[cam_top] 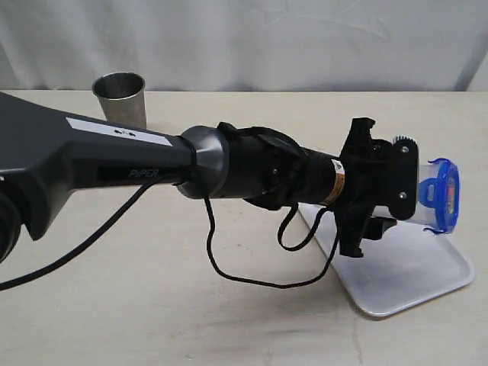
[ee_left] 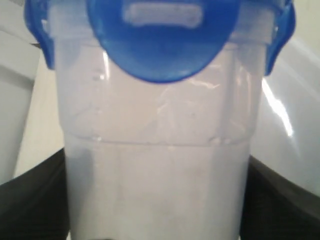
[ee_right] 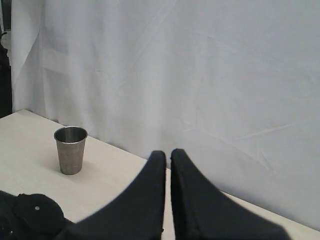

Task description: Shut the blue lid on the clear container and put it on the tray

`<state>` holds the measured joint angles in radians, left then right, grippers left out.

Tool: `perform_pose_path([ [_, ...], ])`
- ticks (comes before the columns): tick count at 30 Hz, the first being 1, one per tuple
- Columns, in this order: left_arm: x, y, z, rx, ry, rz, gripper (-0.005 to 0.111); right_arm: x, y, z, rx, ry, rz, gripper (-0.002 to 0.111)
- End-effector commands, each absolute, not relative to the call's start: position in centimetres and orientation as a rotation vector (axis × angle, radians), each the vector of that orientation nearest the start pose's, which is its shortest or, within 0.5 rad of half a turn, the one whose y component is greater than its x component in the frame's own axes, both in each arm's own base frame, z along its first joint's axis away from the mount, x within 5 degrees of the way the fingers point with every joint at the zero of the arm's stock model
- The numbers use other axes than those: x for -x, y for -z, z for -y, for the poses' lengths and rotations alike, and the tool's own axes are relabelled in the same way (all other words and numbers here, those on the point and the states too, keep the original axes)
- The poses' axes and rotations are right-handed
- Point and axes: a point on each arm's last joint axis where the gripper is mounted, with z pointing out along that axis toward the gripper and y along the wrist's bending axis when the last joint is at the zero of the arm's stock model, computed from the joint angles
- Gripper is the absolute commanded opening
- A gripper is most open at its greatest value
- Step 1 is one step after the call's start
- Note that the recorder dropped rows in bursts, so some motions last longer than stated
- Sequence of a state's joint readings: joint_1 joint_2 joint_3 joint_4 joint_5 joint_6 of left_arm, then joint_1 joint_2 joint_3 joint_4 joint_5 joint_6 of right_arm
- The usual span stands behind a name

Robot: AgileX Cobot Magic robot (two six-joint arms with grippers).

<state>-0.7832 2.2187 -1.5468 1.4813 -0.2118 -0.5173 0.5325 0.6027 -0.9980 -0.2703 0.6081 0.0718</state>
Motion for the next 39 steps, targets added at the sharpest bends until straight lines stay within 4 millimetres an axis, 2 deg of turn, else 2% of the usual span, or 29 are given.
perform_pose_path([
  [1, -35.6, -18.1, 34.9, -1.428, 0.526, -1.334, 0.0, -8.7, -43.7, -3.5, 0.452, -0.153, -1.606, 0.004],
  [6, -37.4, -20.6, 32.4, -1.175, 0.819, -1.241, 0.0, -8.7, -43.7, -3.5, 0.452, -0.154, -1.6, 0.004],
  [10, -37.9, -21.3, 31.2, -1.135, 0.898, -1.166, 0.0, -8.7, -43.7, -3.5, 0.452, -0.154, -1.6, 0.004],
  [14, -38.0, -20.6, 31.2, -1.06, 0.966, -1.191, 0.0, -8.7, -43.7, -3.5, 0.452, -0.154, -1.6, 0.004],
  [18, -38.5, -18.8, 31.3, -0.901, 1.104, -1.163, 0.0, -9.3, -43.1, -3.4, 0.419, -0.122, -1.621, 0.004],
  [20, -38.9, -17.1, 31.2, -0.81, 1.148, -1.178, 0.0, -10.4, -42.2, -2.8, 0.293, -0.064, -1.663, 0.004],
  [23, -39.4, -14.4, 31.1, -0.767, 1.152, -1.233, 0.0, -12.0, -40.9, -1.8, 0.103, 0.073, -1.709, 0.004],
  [27, -39.6, -12.5, 31.1, -0.769, 1.143, -1.278, 0.0, -13.4, -40.3, -2.6, 0.138, 0.11, -1.737, 0.004],
  [28, -39.5, -12.1, 31.1, -0.8, 1.125, -1.266, 0.0, -14.5, -39.7, -3.3, 0.16, 0.125, -1.774, 0.004],
  [32, -39.0, -11.7, 31.3, -0.918, 1.064, -1.217, 0.0, -16.9, -38.0, -4.8, 0.202, 0.149, -1.867, 0.004],
  [35, -39.0, -11.6, 31.3, -0.94, 1.049, -1.206, 0.0, -19.0, -36.5, -5.7, 0.233, 0.158, -1.936, 0.004],
  [39, -39.0, -11.3, 31.3, -0.942, 1.043, -1.216, 0.0, -22.4, -33.9, -4.9, 0.159, 0.146, -2.063, 0.004],
])
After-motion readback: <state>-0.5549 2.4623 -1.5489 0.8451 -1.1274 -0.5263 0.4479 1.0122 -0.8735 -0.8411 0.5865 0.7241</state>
